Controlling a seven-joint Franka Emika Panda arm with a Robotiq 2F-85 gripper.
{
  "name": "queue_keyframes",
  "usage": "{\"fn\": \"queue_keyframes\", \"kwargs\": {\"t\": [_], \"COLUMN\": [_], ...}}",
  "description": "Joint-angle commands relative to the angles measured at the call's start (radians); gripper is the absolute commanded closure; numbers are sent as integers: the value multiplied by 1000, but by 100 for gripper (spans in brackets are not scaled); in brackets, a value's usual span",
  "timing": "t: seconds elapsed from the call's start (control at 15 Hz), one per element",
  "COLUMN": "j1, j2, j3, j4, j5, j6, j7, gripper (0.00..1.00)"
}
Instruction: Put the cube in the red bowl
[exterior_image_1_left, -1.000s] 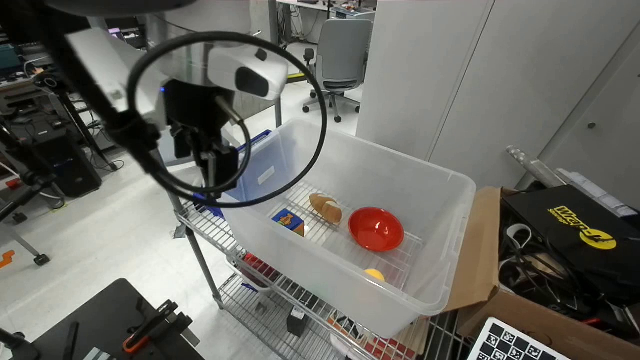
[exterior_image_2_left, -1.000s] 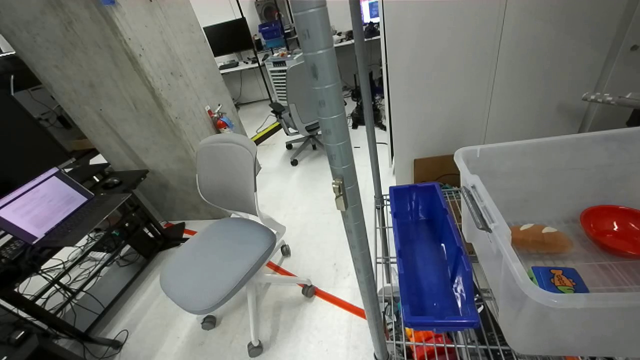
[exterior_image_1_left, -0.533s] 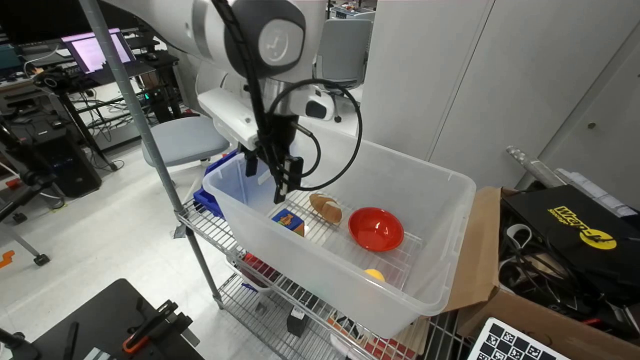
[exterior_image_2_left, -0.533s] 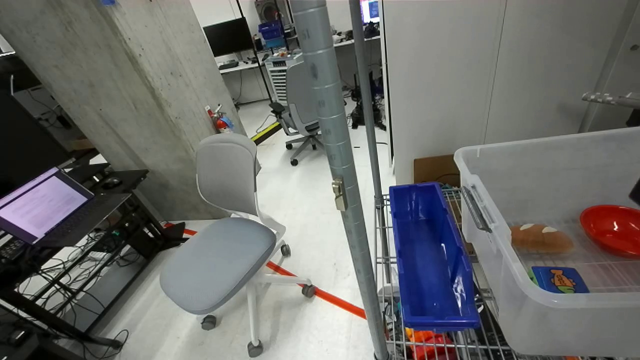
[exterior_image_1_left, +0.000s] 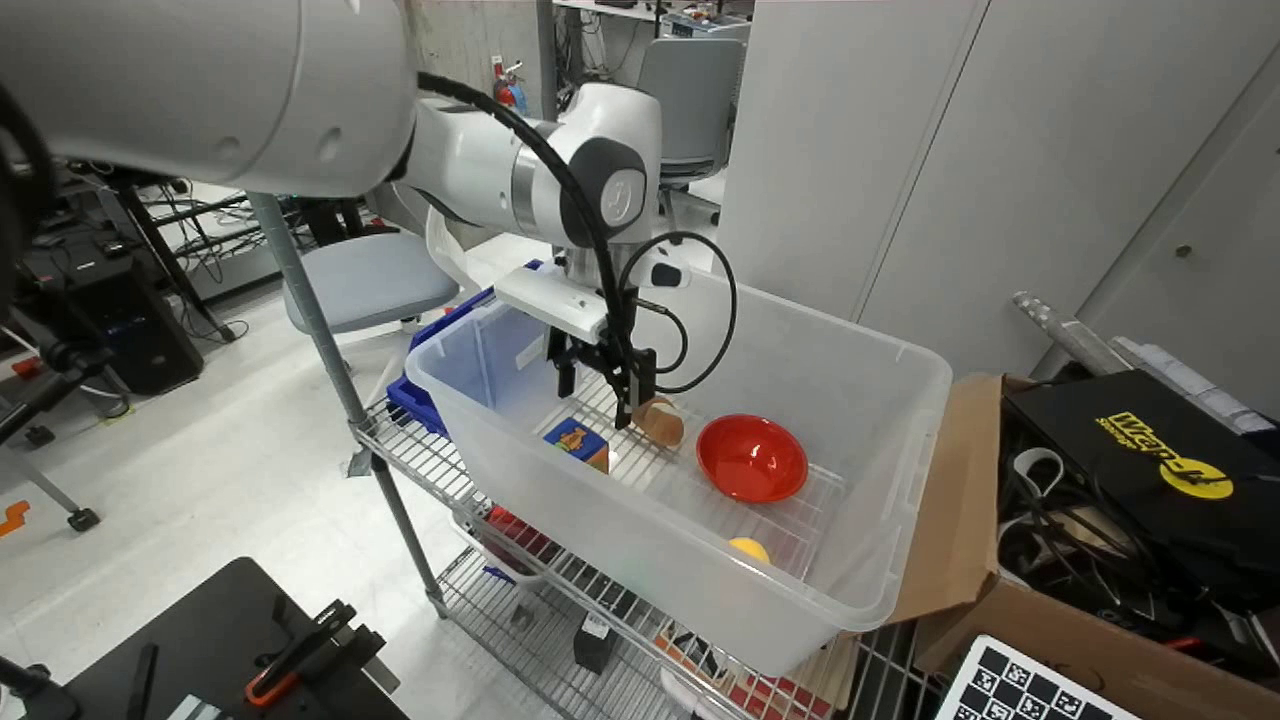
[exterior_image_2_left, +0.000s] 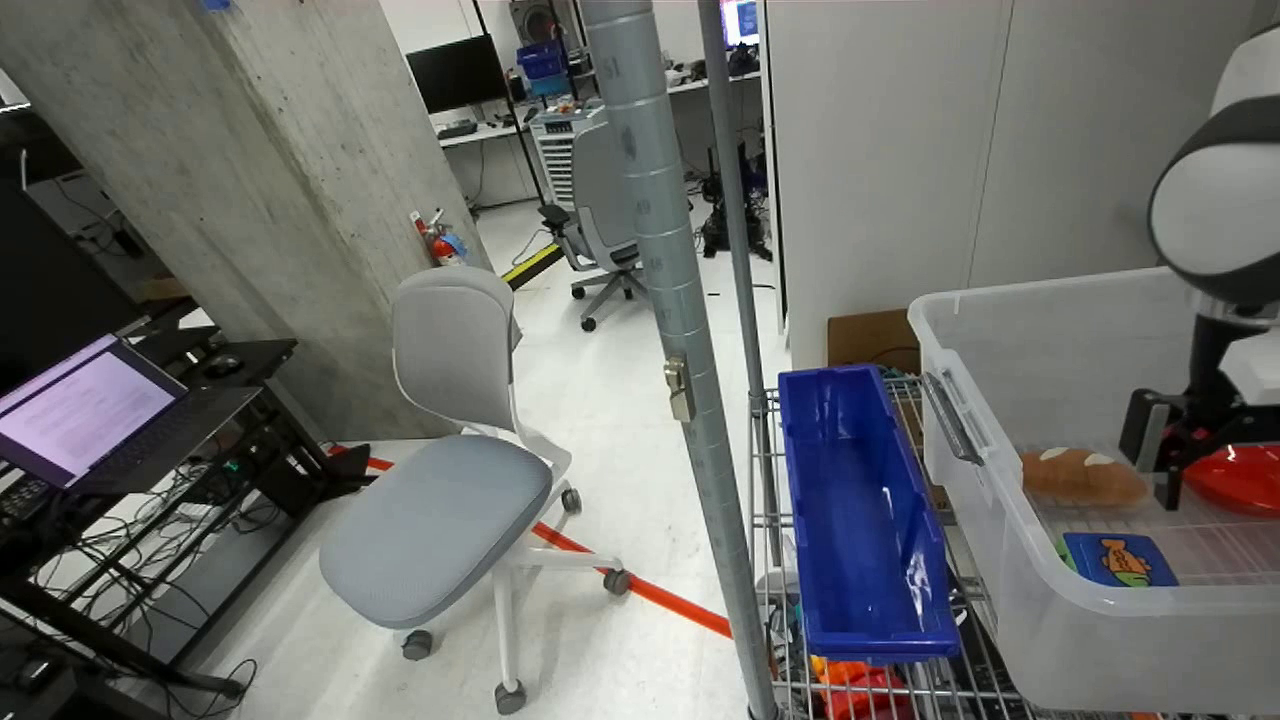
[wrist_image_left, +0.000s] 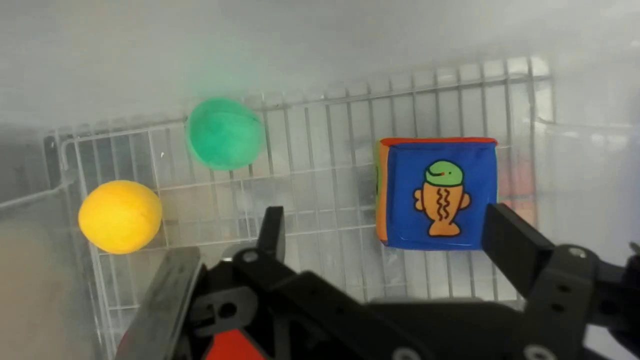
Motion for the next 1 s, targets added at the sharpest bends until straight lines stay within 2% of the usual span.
{"fn": "queue_keyframes", "kwargs": {"t": [0.0,0.27,0.53,0.6,0.73,0.93], "j1": [31,42,47,49,52,52], "j2": [130,203,237,250,267,295], "j3": [-17,-20,-15,-16,-19,-28], "j4": [144,184,153,155,149,163], "j5": [-43,-64,-88,-95,-106,-121], "j6": [-22,-11,9,11,21,13], "j7": [-32,-63,-125,-135,-152,-165], "gripper": [0,0,0,25,34,58]}}
